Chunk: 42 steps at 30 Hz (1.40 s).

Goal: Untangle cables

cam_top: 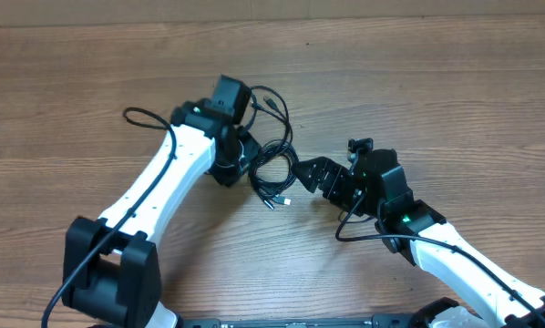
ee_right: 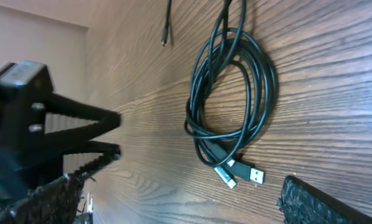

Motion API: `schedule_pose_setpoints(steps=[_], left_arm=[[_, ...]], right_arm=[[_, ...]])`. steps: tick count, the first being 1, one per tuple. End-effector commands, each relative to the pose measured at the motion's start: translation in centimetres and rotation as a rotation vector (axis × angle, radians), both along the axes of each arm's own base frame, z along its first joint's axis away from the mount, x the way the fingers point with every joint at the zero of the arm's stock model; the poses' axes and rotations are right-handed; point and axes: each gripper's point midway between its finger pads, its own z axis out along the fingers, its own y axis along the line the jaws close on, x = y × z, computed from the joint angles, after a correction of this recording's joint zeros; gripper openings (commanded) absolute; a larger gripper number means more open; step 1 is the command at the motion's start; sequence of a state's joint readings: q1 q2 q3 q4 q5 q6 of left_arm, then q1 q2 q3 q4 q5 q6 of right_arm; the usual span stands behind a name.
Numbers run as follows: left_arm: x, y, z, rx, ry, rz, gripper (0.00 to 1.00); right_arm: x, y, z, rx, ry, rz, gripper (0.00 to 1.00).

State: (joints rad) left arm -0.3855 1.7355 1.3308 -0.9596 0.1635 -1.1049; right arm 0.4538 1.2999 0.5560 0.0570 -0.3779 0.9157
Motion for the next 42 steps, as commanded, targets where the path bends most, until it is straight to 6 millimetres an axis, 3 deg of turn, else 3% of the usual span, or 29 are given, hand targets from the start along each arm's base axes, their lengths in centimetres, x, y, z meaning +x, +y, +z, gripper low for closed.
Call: schedule_pose_setpoints(steps=[1, 4, 10, 15, 21, 24, 25, 26, 29, 34, 38, 42], left_arm=[[-1.0, -1.0, -1.7, -0.019, 0.018, 0.029, 0.67], [-1.1, -1.5, -2.8, -0.026, -0.002, 0.020, 0.68], [-1.2, -0.2, -5.2, 0.044, -0.022, 0.133, 0.64], [-0.3, -0.5, -6.5, 0.031, -0.055, 0.137, 0.61], [-0.3, -1.3, -9.4, 0.046, -0.022, 0.117, 0.52], [-0.9, -1.4, -10.8, 0.066, 0.012, 0.103, 0.30], [-1.1, -1.3, -10.9, 0.073, 0.014, 0.087, 0.11], [-1.0, -1.3, -10.8, 0.078, 0.005, 0.060, 0.04], [0.5, -1.1, -9.4, 0.074, -0.059, -0.058, 0.04], [3.5, 0.2, -2.9, 0.102, -0.206, -0.343, 0.04], [3.6, 1.0, 4.0, 0.145, -0.314, -0.555, 0.04], [2.7, 0.7, 6.7, 0.146, -0.365, -0.648, 0.04]], right_arm=[[0.2, -0.5, -0.2, -0.018, -0.007, -0.019, 1.00], [0.2, -0.6, -0.2, -0.020, -0.007, -0.023, 1.00], [0.2, -0.6, -0.3, -0.021, -0.006, -0.023, 1.00], [0.2, -0.6, -0.3, -0.021, -0.006, -0.022, 1.00], [0.2, -0.6, -0.3, -0.021, -0.005, -0.022, 1.00], [0.2, -0.6, -0.3, -0.023, -0.002, -0.022, 1.00], [0.1, -0.6, -0.4, -0.024, 0.001, -0.022, 1.00], [0.1, -0.6, -0.4, -0.024, 0.002, -0.022, 1.00], [0.2, -0.6, -0.4, -0.036, -0.017, -0.008, 1.00], [0.7, -1.3, -0.1, -0.137, -0.162, 0.081, 1.00], [1.9, -2.7, 0.6, -0.106, -0.159, 0.047, 1.00], [1.3, -2.5, 1.2, 0.077, 0.009, -0.011, 0.99]])
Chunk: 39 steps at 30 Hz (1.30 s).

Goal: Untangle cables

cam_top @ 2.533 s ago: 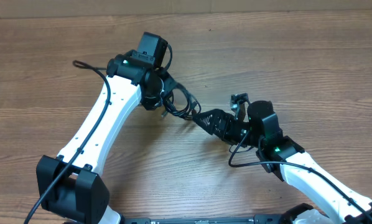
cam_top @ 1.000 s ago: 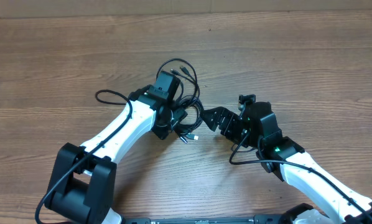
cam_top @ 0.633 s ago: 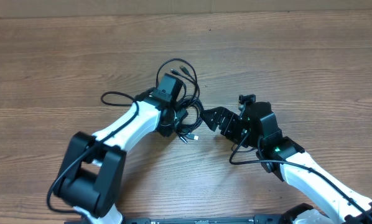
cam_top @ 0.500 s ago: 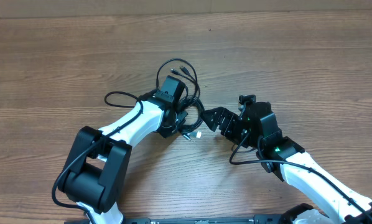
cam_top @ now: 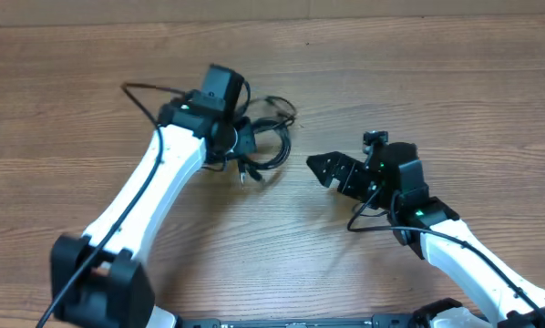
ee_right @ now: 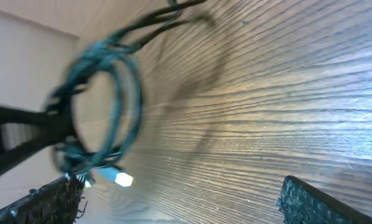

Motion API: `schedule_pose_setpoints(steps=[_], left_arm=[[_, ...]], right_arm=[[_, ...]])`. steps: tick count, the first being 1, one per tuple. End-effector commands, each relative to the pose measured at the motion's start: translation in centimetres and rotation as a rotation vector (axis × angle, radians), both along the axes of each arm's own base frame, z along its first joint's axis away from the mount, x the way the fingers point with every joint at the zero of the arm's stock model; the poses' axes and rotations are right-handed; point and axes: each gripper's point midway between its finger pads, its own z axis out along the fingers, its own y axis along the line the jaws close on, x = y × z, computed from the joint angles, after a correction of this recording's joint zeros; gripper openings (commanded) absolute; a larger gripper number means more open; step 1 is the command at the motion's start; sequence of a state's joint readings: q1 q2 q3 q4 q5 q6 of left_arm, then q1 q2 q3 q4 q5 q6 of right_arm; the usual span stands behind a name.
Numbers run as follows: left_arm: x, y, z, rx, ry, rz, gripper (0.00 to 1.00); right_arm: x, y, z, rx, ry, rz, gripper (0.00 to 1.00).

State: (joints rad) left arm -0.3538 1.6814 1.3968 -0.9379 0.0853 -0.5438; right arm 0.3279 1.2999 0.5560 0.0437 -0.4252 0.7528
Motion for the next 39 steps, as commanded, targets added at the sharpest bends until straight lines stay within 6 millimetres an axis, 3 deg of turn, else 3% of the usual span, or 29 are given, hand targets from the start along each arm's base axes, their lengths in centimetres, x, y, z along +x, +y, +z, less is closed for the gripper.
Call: schedule_pose_setpoints(steps=[1, 5, 11, 19, 22, 28, 30, 32, 33, 36, 39], left_arm=[[-0.8, -0.6, 2.9, 0.022, -0.082, -0.193, 0.04], [-2.5, 0.0, 2.6, 0.064, -0.035, -0.274, 0.04], [-3.4, -0.1, 2.4, 0.075, -0.007, -0.302, 0.04], [-4.1, -1.8, 2.7, 0.071, -0.017, -0.349, 0.04], [-4.6, -2.7, 3.4, 0.046, -0.031, -0.368, 0.04], [-5.5, -4.0, 5.6, -0.039, -0.079, -0.397, 0.04], [-5.8, -4.2, 6.2, -0.061, -0.091, -0.403, 0.04], [-6.0, -4.4, 6.5, -0.077, -0.095, -0.409, 0.04], [-6.0, -4.4, 6.6, -0.079, -0.097, -0.409, 0.04], [-5.7, -4.0, 6.6, -0.061, -0.108, -0.395, 0.04], [-4.7, -2.6, 6.4, 0.005, -0.122, -0.293, 0.04]], right_arm=[[-0.7, 1.0, 1.3, 0.166, 0.119, -0.015, 0.99], [-1.0, 1.3, 1.4, 0.302, 0.296, -0.125, 0.96], [0.4, 1.8, 3.2, 0.429, 0.317, -0.187, 0.95], [0.2, 3.9, 0.8, 0.436, 0.406, -0.198, 0.94], [0.9, 3.6, -0.6, 0.411, 0.411, -0.255, 0.84], [1.7, 3.7, -0.8, 0.432, 0.399, -0.273, 0.63], [1.9, 3.5, -0.8, 0.442, 0.407, -0.299, 0.52], [2.0, 3.5, -0.6, 0.445, 0.398, -0.298, 0.38], [2.0, 3.5, -0.6, 0.445, 0.397, -0.297, 0.24], [2.0, 3.5, -0.6, 0.391, 0.328, -0.245, 0.06], [1.7, 3.9, -0.5, 0.351, 0.276, -0.170, 0.04]])
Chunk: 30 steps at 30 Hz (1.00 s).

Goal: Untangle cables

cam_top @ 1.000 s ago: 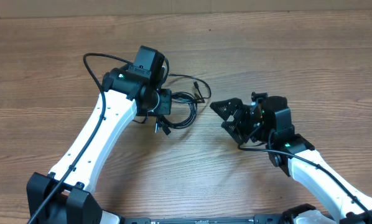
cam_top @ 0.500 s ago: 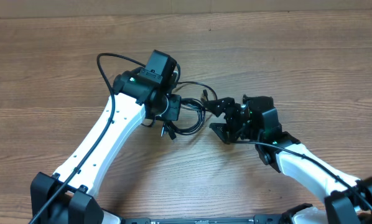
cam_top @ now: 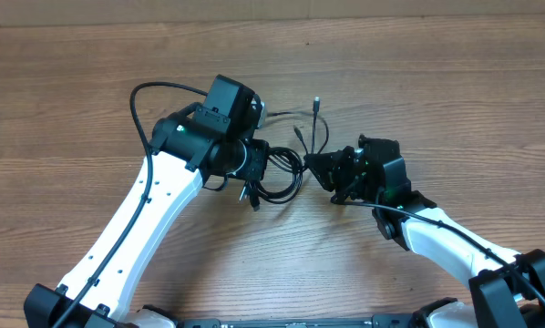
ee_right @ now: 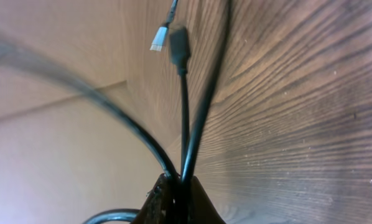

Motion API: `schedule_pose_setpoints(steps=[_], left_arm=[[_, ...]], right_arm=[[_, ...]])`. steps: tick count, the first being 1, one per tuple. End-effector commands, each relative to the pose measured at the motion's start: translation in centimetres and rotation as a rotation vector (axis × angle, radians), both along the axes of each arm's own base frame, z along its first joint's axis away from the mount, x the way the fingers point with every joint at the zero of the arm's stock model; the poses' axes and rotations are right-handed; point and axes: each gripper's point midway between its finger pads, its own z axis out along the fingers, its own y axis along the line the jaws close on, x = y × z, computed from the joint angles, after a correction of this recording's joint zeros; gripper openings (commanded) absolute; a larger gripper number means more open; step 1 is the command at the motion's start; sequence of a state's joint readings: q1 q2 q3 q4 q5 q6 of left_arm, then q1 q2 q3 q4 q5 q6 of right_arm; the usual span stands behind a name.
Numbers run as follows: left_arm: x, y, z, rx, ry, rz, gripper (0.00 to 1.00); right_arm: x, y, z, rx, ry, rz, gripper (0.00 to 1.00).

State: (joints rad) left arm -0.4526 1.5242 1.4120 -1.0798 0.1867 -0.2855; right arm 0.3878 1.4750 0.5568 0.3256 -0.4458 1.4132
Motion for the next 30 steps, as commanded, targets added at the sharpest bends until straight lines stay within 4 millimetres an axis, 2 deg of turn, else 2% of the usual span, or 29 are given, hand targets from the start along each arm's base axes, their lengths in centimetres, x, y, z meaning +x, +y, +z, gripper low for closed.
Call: schedule_pose_setpoints(steps=[1, 6, 8, 9, 11, 13, 14, 18, 30], left_arm=[[1.3, 1.1, 1.4, 0.031, -0.071, 0.122, 0.04], [2.3, 1.1, 1.8, 0.016, -0.102, 0.171, 0.04], [2.4, 1.0, 2.0, 0.011, -0.111, 0.171, 0.04], [2.6, 0.9, 2.0, 0.009, -0.119, 0.167, 0.04], [2.7, 0.9, 2.1, 0.006, -0.125, 0.165, 0.04], [2.9, 0.8, 2.2, 0.002, -0.131, 0.166, 0.04], [2.9, 0.7, 2.2, -0.003, -0.130, 0.169, 0.04], [2.6, 0.4, 2.2, -0.033, -0.104, 0.191, 0.04], [2.5, 0.1, 2.3, -0.045, -0.097, 0.184, 0.04]], right_arm=[[-0.3, 0.7, 0.3, -0.055, -0.099, 0.101, 0.04], [-0.8, 1.1, 0.4, -0.083, -0.160, 0.174, 0.04], [-0.8, 1.1, 0.4, -0.095, -0.177, 0.184, 0.07], [-0.8, 1.1, 0.4, -0.100, -0.185, 0.188, 0.19], [-0.8, 1.0, 0.4, -0.101, -0.185, 0.187, 0.28], [-0.7, 0.9, 0.4, -0.106, -0.186, 0.179, 0.62], [-0.6, 0.8, 0.3, -0.112, -0.187, 0.172, 0.74], [-0.2, 0.5, 0.2, -0.130, -0.191, 0.150, 1.00], [-0.2, 0.5, 0.1, -0.131, -0.188, 0.149, 1.00]])
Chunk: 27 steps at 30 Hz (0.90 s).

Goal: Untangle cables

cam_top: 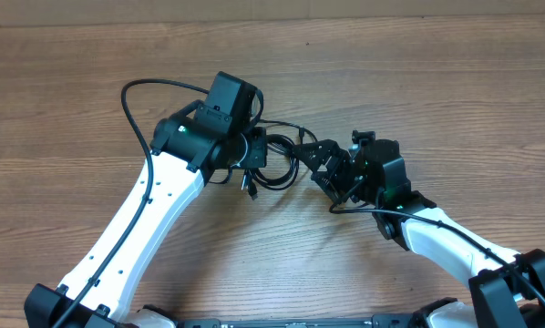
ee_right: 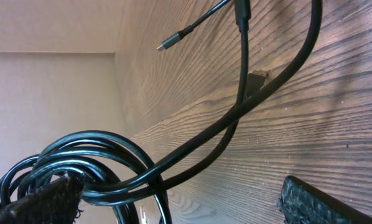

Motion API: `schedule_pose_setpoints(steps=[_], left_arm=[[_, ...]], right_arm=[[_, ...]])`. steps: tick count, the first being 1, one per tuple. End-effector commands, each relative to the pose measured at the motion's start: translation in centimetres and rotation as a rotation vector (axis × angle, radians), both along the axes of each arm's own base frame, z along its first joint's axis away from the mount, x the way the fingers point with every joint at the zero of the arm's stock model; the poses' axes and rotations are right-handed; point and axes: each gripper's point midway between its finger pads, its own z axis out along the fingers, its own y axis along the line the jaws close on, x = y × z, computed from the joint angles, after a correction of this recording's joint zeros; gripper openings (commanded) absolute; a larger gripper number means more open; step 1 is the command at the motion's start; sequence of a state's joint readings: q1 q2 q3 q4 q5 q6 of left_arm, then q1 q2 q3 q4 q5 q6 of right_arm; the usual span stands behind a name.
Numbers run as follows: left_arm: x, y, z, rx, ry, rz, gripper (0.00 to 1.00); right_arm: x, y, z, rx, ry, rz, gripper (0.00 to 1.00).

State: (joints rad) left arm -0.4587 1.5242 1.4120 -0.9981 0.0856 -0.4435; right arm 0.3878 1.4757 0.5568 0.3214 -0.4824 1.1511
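Observation:
A coil of black cables (cam_top: 283, 171) hangs at my left gripper (cam_top: 260, 155), which is shut on it; a plug (cam_top: 251, 190) dangles below. Two strands (ee_right: 236, 118) run from the coil (ee_right: 93, 155) up across the right wrist view, and a loose connector tip (ee_right: 166, 43) lies on the wood beyond. My right gripper (cam_top: 316, 169) stands open just right of the coil, its fingers (ee_right: 310, 199) wide apart in the right wrist view. The strands cross near its left pad, and whether they touch it cannot be told.
The wooden table (cam_top: 437, 91) stretches all around. The left arm's own black supply cable (cam_top: 136, 100) arches over the table to the left of the coil. The right arm's white link (cam_top: 446, 241) lies at the lower right.
My right gripper was shut on two cable strands and is now open. The coil sits closer to its left finger. The left arm holds the coil in nearly the same place.
The coil lay on the table between both grippers, the right one open beside it. Then the left gripper held it, carried off to the left. Later the right gripper was shut on two strands by the coil. Now it is open again.

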Motion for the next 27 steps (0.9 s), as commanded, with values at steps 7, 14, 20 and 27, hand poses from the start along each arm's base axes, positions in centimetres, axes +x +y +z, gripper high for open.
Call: schedule_pose_setpoints(steps=[7, 14, 20, 27], left_arm=[[0.10, -0.36, 1.65, -0.040, -0.034, 0.005, 0.04], [0.08, -0.36, 1.63, -0.040, -0.033, 0.004, 0.04], [0.08, -0.36, 1.63, -0.040, -0.033, 0.004, 0.04], [0.06, -0.40, 1.64, -0.042, -0.032, 0.003, 0.04]], right_arm=[[0.21, 0.06, -0.01, -0.010, -0.008, -0.002, 1.00], [0.22, 0.07, 0.00, -0.009, -0.008, -0.002, 1.00], [0.21, 0.07, 0.00, -0.009, -0.008, -0.002, 1.00], [0.74, -0.18, 0.22, -0.016, -0.029, -0.027, 1.00]])
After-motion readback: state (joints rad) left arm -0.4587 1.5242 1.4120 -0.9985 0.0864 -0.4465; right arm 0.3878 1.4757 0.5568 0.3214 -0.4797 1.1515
